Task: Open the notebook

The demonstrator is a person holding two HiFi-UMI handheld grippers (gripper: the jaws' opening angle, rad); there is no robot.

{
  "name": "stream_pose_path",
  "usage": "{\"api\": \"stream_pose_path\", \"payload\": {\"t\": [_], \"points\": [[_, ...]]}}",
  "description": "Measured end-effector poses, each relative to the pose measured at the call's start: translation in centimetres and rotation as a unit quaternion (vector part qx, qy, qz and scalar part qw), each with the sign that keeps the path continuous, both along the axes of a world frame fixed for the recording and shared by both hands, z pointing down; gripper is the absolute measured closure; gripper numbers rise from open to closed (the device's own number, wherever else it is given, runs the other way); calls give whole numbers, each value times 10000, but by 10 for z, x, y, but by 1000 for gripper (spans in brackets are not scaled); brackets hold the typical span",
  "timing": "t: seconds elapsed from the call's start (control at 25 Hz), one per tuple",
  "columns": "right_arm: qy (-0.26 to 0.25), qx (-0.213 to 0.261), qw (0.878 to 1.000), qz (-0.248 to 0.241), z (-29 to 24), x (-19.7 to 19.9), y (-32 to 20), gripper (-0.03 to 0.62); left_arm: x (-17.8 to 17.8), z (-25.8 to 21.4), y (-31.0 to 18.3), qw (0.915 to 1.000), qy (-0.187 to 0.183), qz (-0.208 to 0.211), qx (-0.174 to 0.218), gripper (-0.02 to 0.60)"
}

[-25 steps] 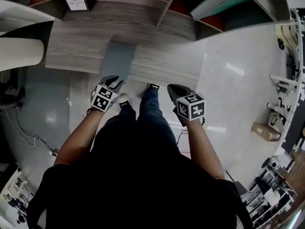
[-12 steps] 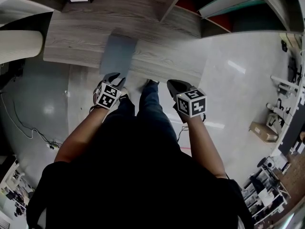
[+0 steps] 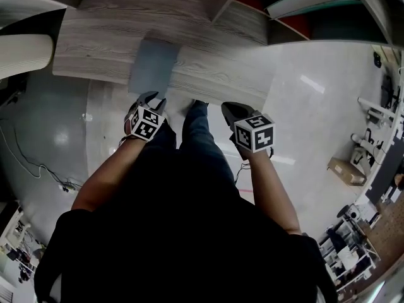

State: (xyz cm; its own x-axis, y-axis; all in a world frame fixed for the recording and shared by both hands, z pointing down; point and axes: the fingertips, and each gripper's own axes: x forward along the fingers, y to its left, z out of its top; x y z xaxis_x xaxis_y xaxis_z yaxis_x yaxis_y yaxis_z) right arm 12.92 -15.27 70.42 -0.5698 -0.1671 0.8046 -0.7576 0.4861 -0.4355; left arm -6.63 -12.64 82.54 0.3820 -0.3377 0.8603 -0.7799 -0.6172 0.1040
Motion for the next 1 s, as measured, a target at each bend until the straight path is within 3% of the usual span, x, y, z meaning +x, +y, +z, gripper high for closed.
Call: {"api": "stream_pose_path", "payload": {"t": [1.0], "points": [[-47, -230, 9990, -392, 4, 1, -6, 592, 2, 26, 3, 9940, -1083, 57, 165, 431]]}}
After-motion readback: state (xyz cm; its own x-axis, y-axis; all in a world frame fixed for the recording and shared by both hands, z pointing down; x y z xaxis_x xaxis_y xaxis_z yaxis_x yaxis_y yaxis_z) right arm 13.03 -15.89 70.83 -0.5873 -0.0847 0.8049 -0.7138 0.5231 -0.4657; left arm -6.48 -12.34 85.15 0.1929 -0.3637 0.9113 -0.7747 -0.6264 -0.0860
